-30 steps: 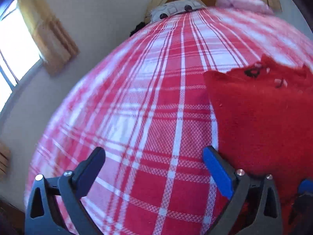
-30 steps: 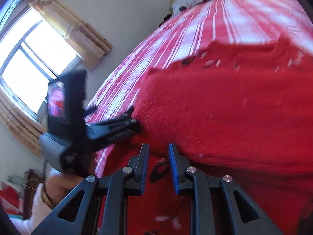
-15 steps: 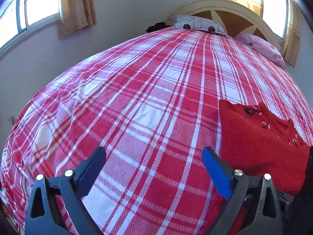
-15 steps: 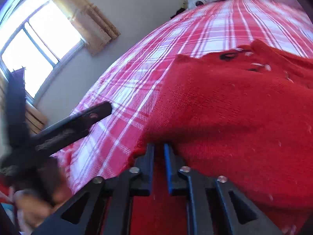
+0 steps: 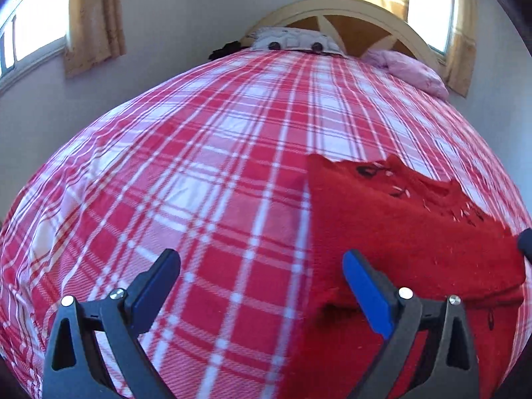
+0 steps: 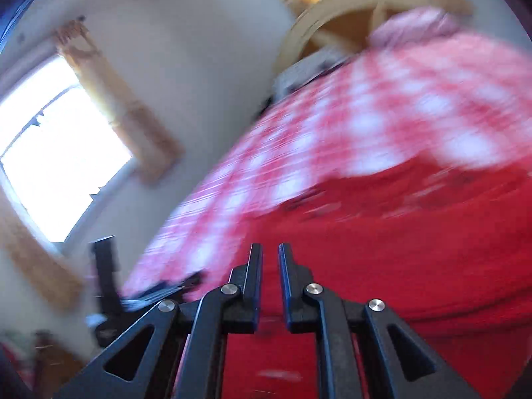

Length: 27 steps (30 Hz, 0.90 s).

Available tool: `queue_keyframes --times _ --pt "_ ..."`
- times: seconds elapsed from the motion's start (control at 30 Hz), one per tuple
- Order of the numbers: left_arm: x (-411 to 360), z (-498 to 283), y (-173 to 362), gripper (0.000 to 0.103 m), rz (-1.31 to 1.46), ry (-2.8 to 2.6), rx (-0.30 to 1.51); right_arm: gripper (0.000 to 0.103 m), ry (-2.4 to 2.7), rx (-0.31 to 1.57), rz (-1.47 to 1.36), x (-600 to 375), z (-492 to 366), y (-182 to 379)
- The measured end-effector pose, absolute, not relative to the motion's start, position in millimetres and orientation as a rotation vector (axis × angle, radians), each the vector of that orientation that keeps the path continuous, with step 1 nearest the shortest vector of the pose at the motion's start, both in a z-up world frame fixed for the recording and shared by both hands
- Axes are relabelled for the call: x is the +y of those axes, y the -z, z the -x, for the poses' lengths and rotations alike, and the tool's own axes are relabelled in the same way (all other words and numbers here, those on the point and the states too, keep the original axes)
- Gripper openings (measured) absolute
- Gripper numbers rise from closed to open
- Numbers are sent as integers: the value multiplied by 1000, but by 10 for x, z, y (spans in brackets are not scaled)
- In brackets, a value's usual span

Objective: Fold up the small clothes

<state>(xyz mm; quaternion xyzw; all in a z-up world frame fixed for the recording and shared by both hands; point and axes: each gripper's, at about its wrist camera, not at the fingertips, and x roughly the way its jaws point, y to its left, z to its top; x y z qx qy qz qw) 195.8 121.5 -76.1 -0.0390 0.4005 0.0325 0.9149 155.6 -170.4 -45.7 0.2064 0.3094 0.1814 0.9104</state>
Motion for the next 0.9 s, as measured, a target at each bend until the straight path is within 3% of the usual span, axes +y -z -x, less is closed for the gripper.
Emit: queue_keyframes --times 0.13,0.27,0.47,0.57,0.7,0.77,0.83,0.9 --pt "998 -2053 925 100 63 -29 879 10 -128 704 -361 -2380 -1457 585" --pt "1020 -2089 1131 103 89 -57 927 9 -89 843 -362 -2879 -1418 1056" --pt "1051 -2013 1069 103 66 -75 933 7 -131 781 -604 -3119 -1391 1203" --pt "1117 -1843 977 103 19 -95 906 10 -135 766 -580 -3037 -1305 1048" --pt "1325 -1580 916 103 17 -120 877 11 -231 598 -538 -3024 -819 643" --pt "1462 -1428 900 103 72 -97 875 29 -224 546 -448 -2979 -543 469" --pt "1524 -1328 893 103 105 -73 874 74 -201 524 -400 -2984 -303 380" --pt "1558 -1216 881 103 126 -32 868 76 -176 514 -374 -3027 -94 356"
